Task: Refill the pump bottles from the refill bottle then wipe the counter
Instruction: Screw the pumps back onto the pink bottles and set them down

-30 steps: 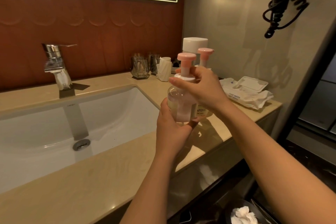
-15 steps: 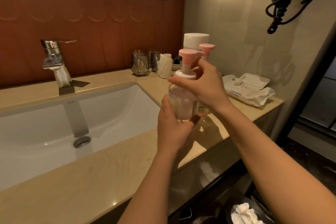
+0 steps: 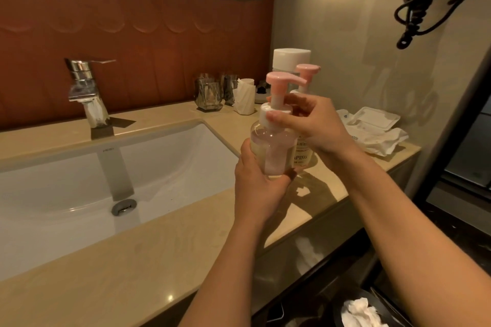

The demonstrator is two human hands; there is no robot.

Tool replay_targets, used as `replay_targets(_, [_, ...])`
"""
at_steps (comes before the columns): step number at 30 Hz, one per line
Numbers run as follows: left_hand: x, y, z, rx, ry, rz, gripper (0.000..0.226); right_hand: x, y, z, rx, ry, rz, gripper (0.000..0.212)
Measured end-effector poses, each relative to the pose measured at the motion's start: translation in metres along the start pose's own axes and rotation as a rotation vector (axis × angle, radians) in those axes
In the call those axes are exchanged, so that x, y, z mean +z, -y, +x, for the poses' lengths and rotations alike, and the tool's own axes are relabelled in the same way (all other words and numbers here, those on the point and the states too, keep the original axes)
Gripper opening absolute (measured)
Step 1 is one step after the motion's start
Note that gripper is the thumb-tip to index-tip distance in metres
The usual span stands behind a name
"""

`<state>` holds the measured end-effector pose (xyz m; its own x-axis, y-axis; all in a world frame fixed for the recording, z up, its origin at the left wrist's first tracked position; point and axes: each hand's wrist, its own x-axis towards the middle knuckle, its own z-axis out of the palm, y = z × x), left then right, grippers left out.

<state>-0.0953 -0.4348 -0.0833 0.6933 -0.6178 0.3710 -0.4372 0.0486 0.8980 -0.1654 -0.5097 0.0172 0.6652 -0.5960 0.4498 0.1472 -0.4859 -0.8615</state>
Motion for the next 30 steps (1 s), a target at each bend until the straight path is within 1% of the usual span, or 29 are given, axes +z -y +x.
replay_targets(2, [0.0, -0.001, 0.0, -0.015, 0.004, 0.004, 0.095, 0.013, -0.004, 0.001, -0.029, -0.116, -0.095, 0.047])
replay_targets(4, [0.001, -0.003, -0.001, -0.015, 0.002, 0.005, 0.095, 0.019, -0.007, 0.003, -0.034, -0.173, -0.202, 0.054])
replay_targets(5, [0.0, -0.003, -0.001, -0.009, 0.0, 0.003, 0.094, 0.018, -0.006, 0.003, -0.024, -0.155, -0.22, 0.054])
replay_targets(6, [0.0, -0.003, -0.001, -0.002, -0.001, -0.005, 0.092, 0.015, -0.004, 0.004, -0.012, -0.1, -0.2, 0.051])
replay_targets(8, [0.0, -0.002, -0.001, 0.014, -0.003, -0.023, 0.087, 0.006, 0.002, 0.003, 0.007, 0.085, -0.088, 0.039])
replay_targets(10, [-0.001, -0.001, 0.0, 0.016, 0.0, -0.02, 0.089, -0.005, 0.003, 0.003, 0.034, 0.247, -0.038, 0.039])
replay_targets(11, [-0.001, 0.0, 0.001, 0.016, 0.003, -0.013, 0.091, -0.009, 0.002, 0.004, 0.045, 0.282, -0.036, 0.041])
replay_targets(13, [0.0, 0.002, 0.001, 0.03, 0.004, -0.005, 0.09, -0.014, 0.0, 0.006, 0.053, 0.255, -0.037, 0.042])
replay_targets(15, [0.0, 0.002, 0.001, 0.035, 0.001, -0.007, 0.088, -0.012, 0.0, 0.006, 0.049, 0.173, -0.017, 0.04])
replay_targets(18, [0.0, 0.001, 0.001, 0.007, 0.016, -0.012, 0.096, -0.003, -0.001, 0.004, -0.016, 0.033, -0.039, 0.04])
replay_targets(20, [-0.001, 0.001, 0.001, -0.001, 0.024, -0.012, 0.098, 0.002, 0.0, 0.003, -0.043, -0.019, -0.065, 0.04])
replay_targets(22, [-0.001, 0.001, 0.001, 0.014, 0.017, -0.009, 0.097, 0.002, 0.001, 0.004, -0.04, 0.004, -0.104, 0.038])
replay_targets(24, [-0.002, 0.001, 0.001, 0.029, 0.018, -0.019, 0.093, -0.001, 0.003, 0.007, -0.009, 0.082, -0.123, 0.038])
replay_targets(27, [-0.005, -0.001, 0.001, 0.017, 0.038, -0.067, 0.081, -0.002, 0.007, 0.011, 0.04, 0.218, -0.117, 0.04])
replay_targets(28, [-0.006, -0.001, 0.0, 0.013, 0.047, -0.082, 0.078, -0.001, 0.008, 0.012, 0.038, 0.244, -0.125, 0.038])
replay_targets(30, [-0.007, -0.001, 0.0, 0.013, 0.064, -0.103, 0.076, 0.001, 0.01, 0.014, 0.023, 0.244, -0.12, 0.027])
